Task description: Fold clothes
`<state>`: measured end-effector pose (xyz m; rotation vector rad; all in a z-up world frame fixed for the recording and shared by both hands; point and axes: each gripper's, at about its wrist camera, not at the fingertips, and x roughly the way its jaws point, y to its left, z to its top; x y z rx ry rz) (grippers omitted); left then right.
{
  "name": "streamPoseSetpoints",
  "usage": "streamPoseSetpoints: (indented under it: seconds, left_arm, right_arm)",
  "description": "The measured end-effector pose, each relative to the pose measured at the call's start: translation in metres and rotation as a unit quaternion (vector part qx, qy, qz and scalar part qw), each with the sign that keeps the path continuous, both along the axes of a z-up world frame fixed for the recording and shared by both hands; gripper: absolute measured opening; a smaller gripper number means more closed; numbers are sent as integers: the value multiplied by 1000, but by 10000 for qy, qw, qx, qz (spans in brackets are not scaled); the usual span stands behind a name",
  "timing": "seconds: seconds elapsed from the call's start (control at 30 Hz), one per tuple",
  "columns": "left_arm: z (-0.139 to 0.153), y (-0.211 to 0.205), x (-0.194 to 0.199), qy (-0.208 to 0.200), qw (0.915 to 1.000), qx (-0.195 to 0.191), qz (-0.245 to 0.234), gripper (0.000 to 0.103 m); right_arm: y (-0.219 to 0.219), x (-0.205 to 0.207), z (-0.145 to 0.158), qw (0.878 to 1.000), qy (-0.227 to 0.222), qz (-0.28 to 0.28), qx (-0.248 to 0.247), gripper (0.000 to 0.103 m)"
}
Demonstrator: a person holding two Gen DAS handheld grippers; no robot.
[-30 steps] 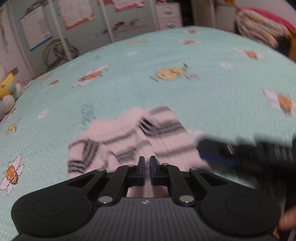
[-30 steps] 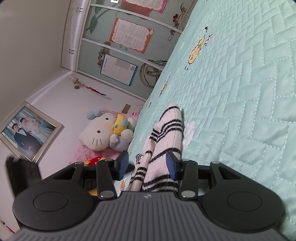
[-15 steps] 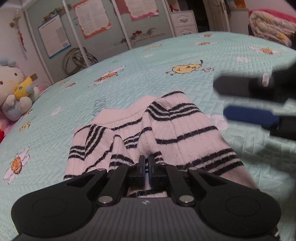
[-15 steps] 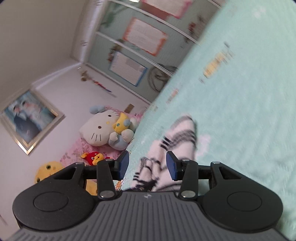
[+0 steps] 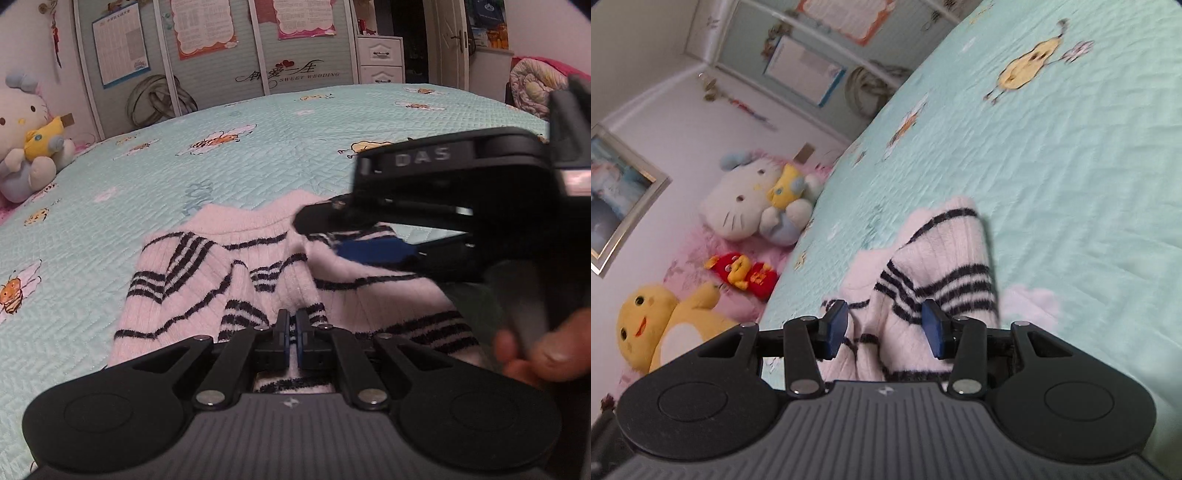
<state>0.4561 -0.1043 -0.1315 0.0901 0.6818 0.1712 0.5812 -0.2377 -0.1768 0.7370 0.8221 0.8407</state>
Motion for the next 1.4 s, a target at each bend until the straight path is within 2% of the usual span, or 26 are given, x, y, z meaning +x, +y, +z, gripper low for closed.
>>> streamPoseSetpoints:
  seconds: [0.2,0.33,0.53,0.57,0.6,0.63,0.8,0.87,0.97,1.0,1.07,1.17,1.2,1.3,1.4]
  left_arm:
    - [-1,0,0,-40,10000,-19,11,4]
    - [0,-1,-1,-34,10000,-16,6,4]
    - [0,1,-2,-28,10000,-29,8,4]
    - [-1,2,-1,-25,10000,-39,10,4]
    - [0,2,-2,-27,10000,-42,10,4]
    - [0,2,-2,-30,10000,-45,9,4]
    - [0,1,-2,-25,10000,-32,6,4]
    - [0,1,-2,-22,10000,-24,6,4]
    - [0,0,-2,-21,10000,-12,8,4]
    - [0,1,-2,-11,10000,-15,11,4]
    - [0,1,-2,-17,10000,-13,15,4]
    - [0,1,-2,-19,10000,-28,15,4]
    - [0,1,-3,-20,10000,-34,14,4]
    - [0,1,-3,-22,10000,-46,16,4]
    - [1,2,-3,-19,10000,-56,17,4]
  right_arm:
    - [-1,6,-8,9991,-123,180,363,46]
    - [-13,-9,3,9991,-255,-61,331,47]
    - [-13,-13,-3,9995,-105,70,296,50]
    - [-12,-14,-4,9995,-79,93,290,46]
    - [-12,-14,-5,9995,-53,116,284,34]
    - [-12,-15,-6,9995,-27,140,278,33]
    - [-21,-26,5,9991,-60,-85,414,36]
    - [-20,-30,13,9981,-151,41,588,36]
    - [-10,-29,5,9987,-93,209,451,41]
    - [-5,-27,-2,9993,-12,236,307,36]
    - [0,-26,-5,9998,-128,167,-60,16]
    - [-6,-29,1,9999,-54,89,2,22]
    - [-9,-32,6,10000,-14,43,88,30]
    - [-10,-38,16,9987,-155,232,429,43]
    - [-2,-37,5,9993,-157,305,114,40]
